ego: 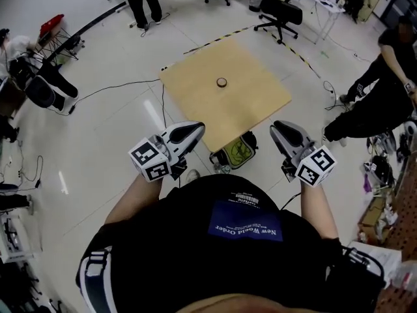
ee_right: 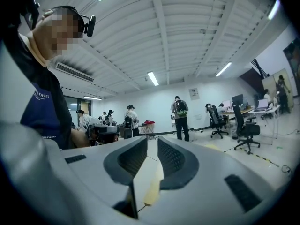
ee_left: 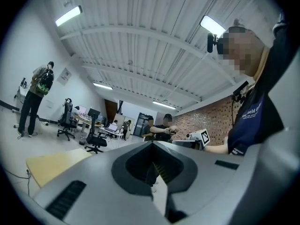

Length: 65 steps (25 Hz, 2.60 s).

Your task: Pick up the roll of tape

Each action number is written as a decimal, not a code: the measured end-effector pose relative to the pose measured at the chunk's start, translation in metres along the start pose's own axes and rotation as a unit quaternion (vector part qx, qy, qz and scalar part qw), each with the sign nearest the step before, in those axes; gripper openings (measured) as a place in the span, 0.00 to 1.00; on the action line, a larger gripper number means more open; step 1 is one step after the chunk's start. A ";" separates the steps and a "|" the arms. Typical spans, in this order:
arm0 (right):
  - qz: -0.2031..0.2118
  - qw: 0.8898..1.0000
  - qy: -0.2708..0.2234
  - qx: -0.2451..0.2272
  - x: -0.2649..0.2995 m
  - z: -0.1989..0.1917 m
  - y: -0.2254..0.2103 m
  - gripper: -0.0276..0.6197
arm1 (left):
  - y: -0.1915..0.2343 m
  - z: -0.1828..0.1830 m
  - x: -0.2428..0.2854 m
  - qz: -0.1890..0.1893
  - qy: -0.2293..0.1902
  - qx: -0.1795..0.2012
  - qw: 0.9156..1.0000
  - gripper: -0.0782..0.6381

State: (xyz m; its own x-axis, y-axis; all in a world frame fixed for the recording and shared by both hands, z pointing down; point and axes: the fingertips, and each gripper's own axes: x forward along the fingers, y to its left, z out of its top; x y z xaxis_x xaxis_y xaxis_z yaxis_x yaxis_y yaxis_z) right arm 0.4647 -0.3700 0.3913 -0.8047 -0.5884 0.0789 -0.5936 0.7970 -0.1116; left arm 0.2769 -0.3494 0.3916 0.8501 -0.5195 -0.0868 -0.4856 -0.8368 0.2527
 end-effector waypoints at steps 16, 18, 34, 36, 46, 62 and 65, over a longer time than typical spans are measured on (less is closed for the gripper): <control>-0.038 0.997 0.056 0.034 0.167 -0.015 -0.073 0.18 | 0.184 0.013 0.034 -0.059 0.039 -0.047 0.996 0.10; -0.019 0.997 0.066 0.037 0.171 -0.021 -0.094 0.20 | 0.188 0.013 0.052 -0.047 0.036 -0.049 0.997 0.10; 0.064 0.975 0.210 -0.036 0.324 -0.180 -0.228 0.54 | 0.283 -0.084 0.091 0.052 0.085 -0.061 0.993 0.10; 0.059 0.969 0.237 -0.044 0.346 -0.213 -0.240 0.54 | 0.297 -0.099 0.091 0.051 0.088 -0.065 0.993 0.10; 0.056 0.932 0.351 -0.073 0.407 -0.320 -0.276 0.55 | 0.330 -0.138 0.089 0.037 0.077 -0.077 0.993 0.10; 0.071 0.927 0.360 -0.074 0.420 -0.333 -0.285 0.43 | 0.336 -0.158 0.082 0.034 0.069 -0.105 0.991 0.10; 0.055 0.935 0.344 -0.068 0.416 -0.317 -0.294 0.43 | 0.333 -0.155 0.084 0.033 0.072 -0.101 0.992 0.10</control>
State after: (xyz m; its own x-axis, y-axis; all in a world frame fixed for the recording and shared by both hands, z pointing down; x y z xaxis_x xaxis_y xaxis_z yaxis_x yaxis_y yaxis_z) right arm 0.3038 -0.8054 0.7705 -0.6453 -0.3118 0.6974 -0.4635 0.8855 -0.0331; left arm 0.2182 -0.6449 0.6180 0.8452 -0.5299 0.0702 -0.5025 -0.7429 0.4424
